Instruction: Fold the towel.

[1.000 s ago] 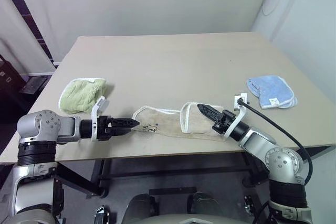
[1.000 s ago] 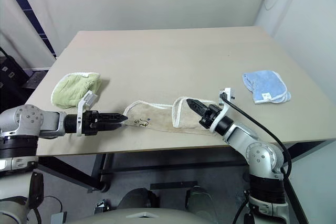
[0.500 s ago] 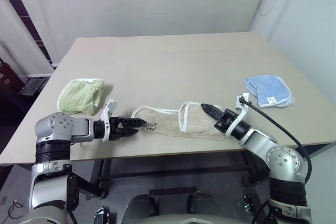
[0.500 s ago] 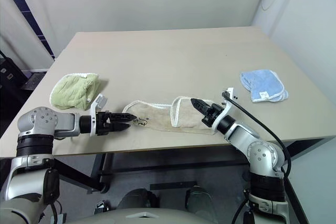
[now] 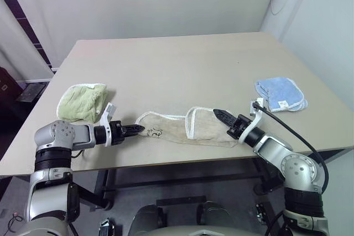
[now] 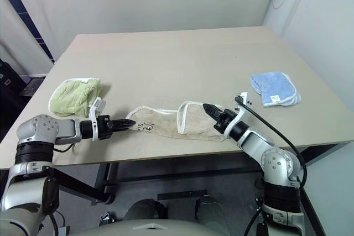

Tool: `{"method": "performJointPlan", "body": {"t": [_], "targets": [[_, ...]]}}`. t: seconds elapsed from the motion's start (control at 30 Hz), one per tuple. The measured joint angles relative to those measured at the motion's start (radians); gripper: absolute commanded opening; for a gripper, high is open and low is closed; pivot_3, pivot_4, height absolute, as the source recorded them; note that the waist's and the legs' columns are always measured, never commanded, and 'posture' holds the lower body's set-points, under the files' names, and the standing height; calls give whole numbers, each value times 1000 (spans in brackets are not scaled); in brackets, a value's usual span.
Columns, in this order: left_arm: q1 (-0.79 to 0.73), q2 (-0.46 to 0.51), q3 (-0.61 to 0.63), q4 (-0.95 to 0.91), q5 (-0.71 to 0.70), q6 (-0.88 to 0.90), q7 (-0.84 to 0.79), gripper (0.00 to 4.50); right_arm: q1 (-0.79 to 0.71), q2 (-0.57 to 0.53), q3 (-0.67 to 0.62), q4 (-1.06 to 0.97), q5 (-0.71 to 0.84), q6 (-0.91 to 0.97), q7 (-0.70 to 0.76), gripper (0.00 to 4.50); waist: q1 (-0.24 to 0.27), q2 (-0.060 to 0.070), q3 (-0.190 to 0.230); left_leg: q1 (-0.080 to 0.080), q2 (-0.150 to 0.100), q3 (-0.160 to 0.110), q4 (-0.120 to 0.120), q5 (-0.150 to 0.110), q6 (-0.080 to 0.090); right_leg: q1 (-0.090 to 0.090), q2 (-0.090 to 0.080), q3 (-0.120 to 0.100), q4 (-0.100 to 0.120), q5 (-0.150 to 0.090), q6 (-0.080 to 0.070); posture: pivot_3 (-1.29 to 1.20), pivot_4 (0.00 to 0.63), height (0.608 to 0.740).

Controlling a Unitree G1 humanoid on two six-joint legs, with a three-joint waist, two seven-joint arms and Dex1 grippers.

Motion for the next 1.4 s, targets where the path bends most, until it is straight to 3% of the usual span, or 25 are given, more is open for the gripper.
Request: {"method": "performJointPlan", "body": {"t": [0.3,0.47,0.73,0.87,1.03,1.2,1.4], "targets": [[-3,34,-23,9,5,-30,-106,53,48,-35,-2,-47,5,-1,56,0,2,0,0,0,0,0,0,0,0,0,0,0,0,0,0,0,0,740],[-47,82,-116,-2,16,-104,-265,53,98,-67,-37,-149,55,-15,117,0,9,-1,1,-1,0,0,0,0,0,0,-2,0,-3,0,0,0,0,740],[-201,63,-313,-14,99,-276,-492,53,167,-101,-74,-185,60,-53,123,0,9,-1,1,-2,-1,3,-5,0,0,2,-2,-1,-12,0,1,0,0,740],[-280,0,-442,35,170,-374,-617,53,194,-101,-82,-194,59,-71,99,0,12,-1,1,-2,-3,3,-6,2,3,1,-1,-1,-12,-2,3,0,0,740],[-412,-157,-536,234,286,-539,-723,53,239,-101,-88,-235,49,-97,60,0,12,-2,1,-2,-4,3,-4,2,3,2,-2,-1,-12,-2,4,0,0,740],[-471,-356,-555,409,368,-674,-742,53,273,-86,-122,-263,41,-134,-9,0,12,-2,1,-2,-4,1,-4,2,4,3,-2,-1,-12,-3,4,0,0,740],[-491,-498,-556,523,458,-788,-716,53,314,-74,-158,-275,41,-166,-79,0,11,-3,2,-2,-5,-1,-4,2,4,3,0,-1,-11,-3,5,0,0,740]]}}
